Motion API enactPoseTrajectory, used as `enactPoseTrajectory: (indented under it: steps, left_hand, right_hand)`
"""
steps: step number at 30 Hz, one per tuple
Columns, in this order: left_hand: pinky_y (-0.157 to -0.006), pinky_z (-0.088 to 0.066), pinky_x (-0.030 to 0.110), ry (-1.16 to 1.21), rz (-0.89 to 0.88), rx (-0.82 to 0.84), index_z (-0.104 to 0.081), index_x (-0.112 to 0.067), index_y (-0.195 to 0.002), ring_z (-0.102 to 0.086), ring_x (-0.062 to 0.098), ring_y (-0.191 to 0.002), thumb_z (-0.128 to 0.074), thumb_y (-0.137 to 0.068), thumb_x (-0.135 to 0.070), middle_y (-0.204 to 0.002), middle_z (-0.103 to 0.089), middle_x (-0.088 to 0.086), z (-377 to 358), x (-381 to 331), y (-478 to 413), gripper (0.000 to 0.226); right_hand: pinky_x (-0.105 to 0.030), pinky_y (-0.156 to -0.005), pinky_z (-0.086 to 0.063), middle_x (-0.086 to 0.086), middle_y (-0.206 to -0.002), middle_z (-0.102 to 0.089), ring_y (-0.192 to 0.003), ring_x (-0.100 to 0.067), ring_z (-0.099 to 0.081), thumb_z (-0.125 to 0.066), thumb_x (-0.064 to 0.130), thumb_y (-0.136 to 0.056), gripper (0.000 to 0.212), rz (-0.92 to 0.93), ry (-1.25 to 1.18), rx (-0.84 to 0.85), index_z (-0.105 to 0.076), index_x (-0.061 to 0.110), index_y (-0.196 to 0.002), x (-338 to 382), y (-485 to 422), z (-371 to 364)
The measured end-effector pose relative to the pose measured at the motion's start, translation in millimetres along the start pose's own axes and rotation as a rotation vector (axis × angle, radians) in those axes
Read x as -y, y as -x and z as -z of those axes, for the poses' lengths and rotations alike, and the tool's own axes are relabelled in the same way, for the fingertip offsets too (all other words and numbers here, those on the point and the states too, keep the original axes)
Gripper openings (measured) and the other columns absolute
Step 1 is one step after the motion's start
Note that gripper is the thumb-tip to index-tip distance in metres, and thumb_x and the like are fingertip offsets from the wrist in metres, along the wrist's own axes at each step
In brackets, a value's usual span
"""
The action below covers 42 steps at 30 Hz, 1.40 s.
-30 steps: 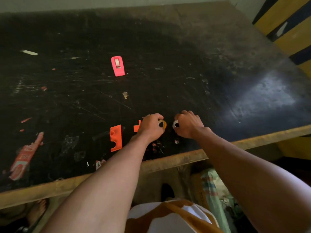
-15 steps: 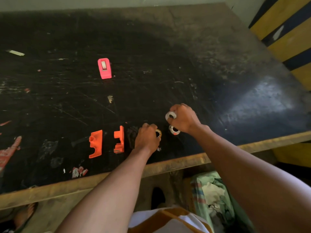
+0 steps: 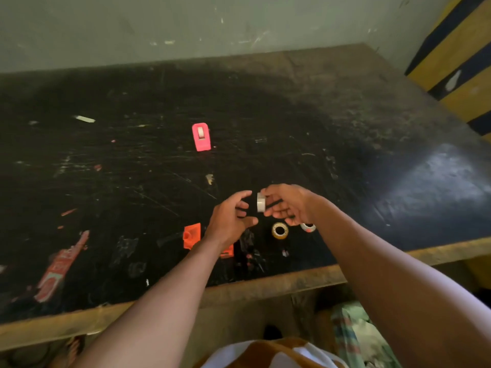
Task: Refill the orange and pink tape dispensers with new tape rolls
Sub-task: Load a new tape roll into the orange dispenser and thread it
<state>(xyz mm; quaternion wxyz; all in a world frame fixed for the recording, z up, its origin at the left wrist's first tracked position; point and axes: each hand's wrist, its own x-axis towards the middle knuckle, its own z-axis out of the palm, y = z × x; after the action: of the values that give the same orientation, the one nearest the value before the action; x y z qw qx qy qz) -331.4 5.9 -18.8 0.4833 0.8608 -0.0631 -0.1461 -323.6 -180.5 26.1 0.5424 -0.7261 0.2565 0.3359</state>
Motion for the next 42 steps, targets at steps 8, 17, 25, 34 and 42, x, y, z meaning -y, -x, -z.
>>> enactPoseTrajectory:
  steps: [8, 17, 25, 34, 42]
  left_hand:
    - [-0.074, -0.055, 0.017, 0.036, -0.058, 0.019, -0.067, -0.024, -0.127, -0.070, 0.003, -0.085, -0.083, -0.078, -0.008, -0.112, -0.069, 0.000, 57, 36, 24, 0.054]
    - [-0.090, -0.057, 0.032, -0.001, 0.022, 0.038, -0.063, -0.022, -0.125, -0.068, 0.007, -0.099, -0.078, -0.084, -0.010, -0.122, -0.067, -0.004, 83, 69, 35, 0.046]
    - [-0.096, -0.053, 0.034, -0.023, 0.118, -0.006, -0.059, -0.026, -0.128, -0.064, 0.010, -0.107, -0.074, -0.086, -0.010, -0.123, -0.066, -0.004, 84, 75, 28, 0.047]
    - [-0.063, -0.036, 0.009, 0.008, 0.205, -0.084, -0.059, -0.029, -0.122, -0.055, -0.012, -0.081, -0.076, -0.085, -0.016, -0.101, -0.062, -0.018, 70, 73, 32, 0.043]
    - [-0.074, -0.051, 0.019, 0.171, 0.265, -0.133, -0.057, -0.029, -0.128, -0.061, 0.002, -0.096, -0.073, -0.085, -0.005, -0.119, -0.064, -0.007, 65, 69, 37, 0.051]
  right_hand:
    - [-0.027, -0.059, -0.034, -0.001, -0.076, -0.076, -0.065, -0.011, -0.055, -0.062, 0.050, -0.085, 0.035, -0.039, 0.102, 0.043, -0.074, 0.019, -0.092, 14, -5, -73]
    - [-0.029, -0.062, -0.048, -0.004, -0.091, -0.069, -0.075, -0.016, -0.063, -0.063, 0.036, -0.093, 0.027, 0.244, 0.387, -0.290, -0.068, 0.015, -0.110, -2, -9, -104]
    - [-0.044, -0.107, -0.038, -0.010, -0.141, -0.054, -0.131, -0.031, -0.049, -0.083, 0.031, -0.076, 0.096, 0.253, 0.641, -0.173, -0.025, 0.029, -0.153, -31, -21, -95]
    - [-0.044, -0.102, -0.043, -0.007, -0.134, -0.056, -0.125, -0.028, -0.053, -0.078, 0.034, -0.080, 0.087, 0.323, 0.713, -0.114, -0.029, 0.033, -0.151, -34, -33, -98]
    - [-0.038, -0.096, -0.049, -0.006, -0.128, -0.057, -0.117, -0.024, -0.057, -0.080, 0.032, -0.077, 0.078, 0.397, 0.644, -0.180, -0.040, 0.027, -0.144, -41, -42, -101]
